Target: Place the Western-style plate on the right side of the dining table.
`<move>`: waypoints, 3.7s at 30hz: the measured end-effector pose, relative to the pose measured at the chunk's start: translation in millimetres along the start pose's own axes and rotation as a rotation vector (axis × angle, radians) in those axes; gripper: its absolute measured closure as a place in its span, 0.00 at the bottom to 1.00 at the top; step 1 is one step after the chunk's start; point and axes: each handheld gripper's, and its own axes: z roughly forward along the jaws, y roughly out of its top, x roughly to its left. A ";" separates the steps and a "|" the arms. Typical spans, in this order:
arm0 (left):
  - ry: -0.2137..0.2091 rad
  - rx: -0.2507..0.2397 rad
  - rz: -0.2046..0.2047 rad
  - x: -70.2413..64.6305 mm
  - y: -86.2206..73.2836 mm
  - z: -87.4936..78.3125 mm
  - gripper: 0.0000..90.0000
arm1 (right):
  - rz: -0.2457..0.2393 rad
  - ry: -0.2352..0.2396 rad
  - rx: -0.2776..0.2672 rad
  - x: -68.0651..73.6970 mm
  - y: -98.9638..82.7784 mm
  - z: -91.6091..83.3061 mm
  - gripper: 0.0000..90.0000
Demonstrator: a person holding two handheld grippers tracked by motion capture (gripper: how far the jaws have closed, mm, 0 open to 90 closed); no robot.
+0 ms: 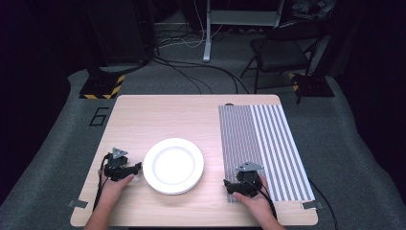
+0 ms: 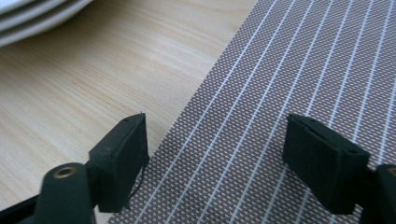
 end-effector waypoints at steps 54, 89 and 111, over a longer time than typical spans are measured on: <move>-0.198 -0.046 -0.215 -28.5 31.5 -37.7 0.84 | 0.005 0.118 -0.158 34.2 85.2 2.3 0.50; -0.196 -0.035 -0.204 -34.5 26.0 -31.5 0.95 | 0.119 0.193 -0.049 50.5 80.0 43.3 0.47; -0.234 -0.015 -0.201 -43.7 24.4 -24.0 0.95 | 0.176 0.189 -0.099 52.6 91.3 31.4 0.53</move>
